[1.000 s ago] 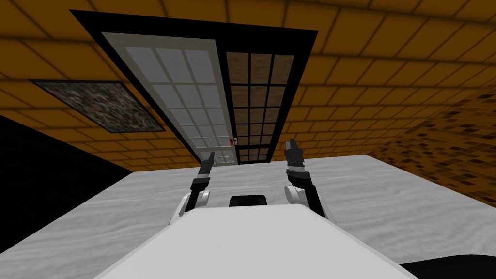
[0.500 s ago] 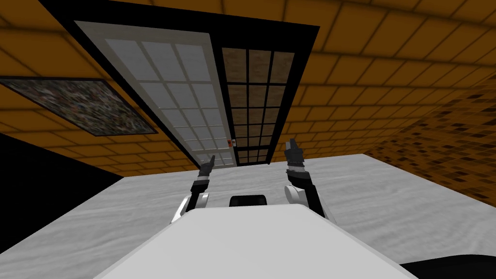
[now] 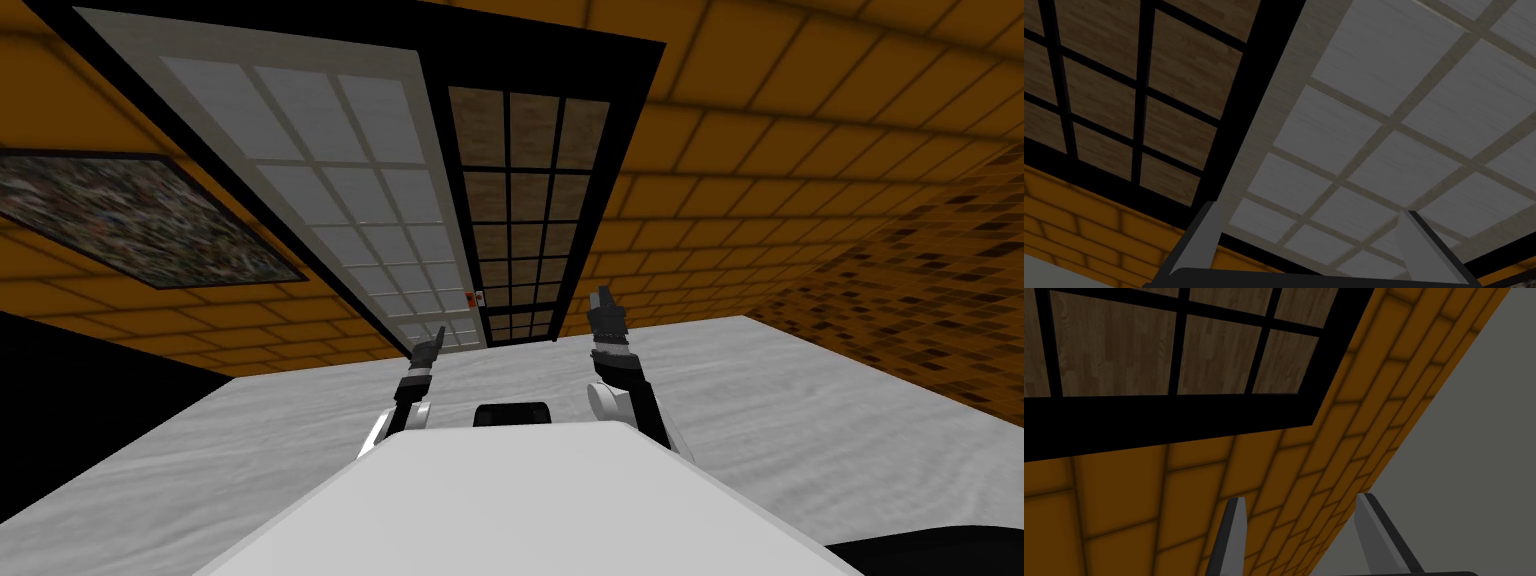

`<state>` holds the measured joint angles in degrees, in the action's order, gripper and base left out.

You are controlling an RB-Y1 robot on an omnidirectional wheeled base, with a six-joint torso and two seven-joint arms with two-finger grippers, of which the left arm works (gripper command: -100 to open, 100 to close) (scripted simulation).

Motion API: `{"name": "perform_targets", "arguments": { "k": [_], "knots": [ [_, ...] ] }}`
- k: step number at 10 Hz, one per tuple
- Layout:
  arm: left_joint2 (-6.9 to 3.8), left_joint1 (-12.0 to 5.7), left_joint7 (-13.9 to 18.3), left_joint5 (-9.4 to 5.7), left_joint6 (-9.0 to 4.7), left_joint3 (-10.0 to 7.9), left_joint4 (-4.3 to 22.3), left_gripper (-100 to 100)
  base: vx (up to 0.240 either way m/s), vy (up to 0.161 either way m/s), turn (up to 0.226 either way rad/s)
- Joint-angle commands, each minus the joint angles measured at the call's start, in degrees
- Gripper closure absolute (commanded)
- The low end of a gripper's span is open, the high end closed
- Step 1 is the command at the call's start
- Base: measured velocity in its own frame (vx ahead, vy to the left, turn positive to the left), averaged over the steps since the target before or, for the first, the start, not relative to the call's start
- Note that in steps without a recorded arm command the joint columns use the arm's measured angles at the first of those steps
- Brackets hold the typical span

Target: Pull the door open

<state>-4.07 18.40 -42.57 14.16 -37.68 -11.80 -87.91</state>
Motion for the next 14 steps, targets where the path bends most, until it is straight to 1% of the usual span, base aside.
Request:
{"name": "perform_targets", "arguments": {
  "k": [1, 6, 14],
  "knots": [
    [-0.25, -0.45, -0.9, 0.02, -0.58, -0.51, 1.6, -100, 0.066, 0.013, -0.018],
    [0.10, -2.04, -7.4, 1.15, -2.54, -2.82, 8.8, -100, 0.085, 0.008, -0.040],
    [1.16, -4.41, -16.8, 2.78, -5.37, -6.14, 19.2, -100, 0.100, 0.011, -0.042]
  ]
}}
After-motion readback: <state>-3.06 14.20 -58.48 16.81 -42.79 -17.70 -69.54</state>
